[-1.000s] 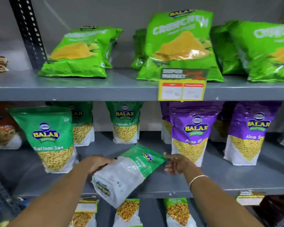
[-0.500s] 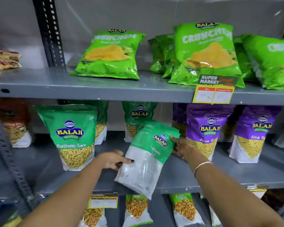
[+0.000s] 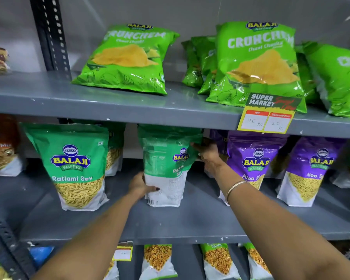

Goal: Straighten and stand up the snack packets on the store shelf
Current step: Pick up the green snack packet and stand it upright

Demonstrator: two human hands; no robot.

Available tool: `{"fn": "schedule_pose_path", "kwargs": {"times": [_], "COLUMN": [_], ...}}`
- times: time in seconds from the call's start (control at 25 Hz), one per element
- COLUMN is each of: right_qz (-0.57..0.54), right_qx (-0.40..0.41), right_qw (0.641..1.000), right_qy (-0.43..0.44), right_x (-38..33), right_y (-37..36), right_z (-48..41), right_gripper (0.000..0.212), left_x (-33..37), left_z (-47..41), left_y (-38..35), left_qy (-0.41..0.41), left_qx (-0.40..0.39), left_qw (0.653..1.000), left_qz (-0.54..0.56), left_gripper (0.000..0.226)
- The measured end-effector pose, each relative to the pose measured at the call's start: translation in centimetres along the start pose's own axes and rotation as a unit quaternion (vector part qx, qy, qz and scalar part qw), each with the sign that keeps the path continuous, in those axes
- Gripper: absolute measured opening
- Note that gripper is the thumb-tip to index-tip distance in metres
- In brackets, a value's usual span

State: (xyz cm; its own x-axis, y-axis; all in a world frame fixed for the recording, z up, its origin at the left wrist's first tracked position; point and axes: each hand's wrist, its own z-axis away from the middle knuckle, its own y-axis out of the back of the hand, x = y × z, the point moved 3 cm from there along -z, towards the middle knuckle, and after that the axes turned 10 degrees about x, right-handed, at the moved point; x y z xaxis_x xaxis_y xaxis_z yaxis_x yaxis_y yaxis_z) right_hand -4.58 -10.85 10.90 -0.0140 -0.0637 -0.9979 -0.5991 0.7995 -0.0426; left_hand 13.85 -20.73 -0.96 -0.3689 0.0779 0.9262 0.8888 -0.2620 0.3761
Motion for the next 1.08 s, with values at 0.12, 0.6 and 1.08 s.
{"fn": "schedule_pose_path", "kwargs": {"times": [0.12, 0.6, 1.08], "right_qz": [0.062, 0.259, 0.19], "right_qx": [-0.04, -0.274, -0.271], "right_qw": [0.997, 0.92, 0.94], "right_qy": [-0.014, -0.111, -0.082], "right_x": [1.4, 10.1, 10.9], "right_y": [1.0, 0.7, 2.0], "right_z": [0.3, 3.9, 3.8], "right_gripper": [0.025, 0.041, 0.067], "left_x": [-0.2, 0.0, 0.3], "left_z": [0.0, 2.2, 1.8], "left_y": [-0.1, 0.3, -1.5], "left_qy": [-0.002, 0.113, 0.068], "left_qx": [0.008, -0.222, -0.126], "left_qw": [1.0, 0.968, 0.99], "left_qz": [-0.004, -0.013, 0.006], "left_gripper": [0.071, 0.056, 0.053]}}
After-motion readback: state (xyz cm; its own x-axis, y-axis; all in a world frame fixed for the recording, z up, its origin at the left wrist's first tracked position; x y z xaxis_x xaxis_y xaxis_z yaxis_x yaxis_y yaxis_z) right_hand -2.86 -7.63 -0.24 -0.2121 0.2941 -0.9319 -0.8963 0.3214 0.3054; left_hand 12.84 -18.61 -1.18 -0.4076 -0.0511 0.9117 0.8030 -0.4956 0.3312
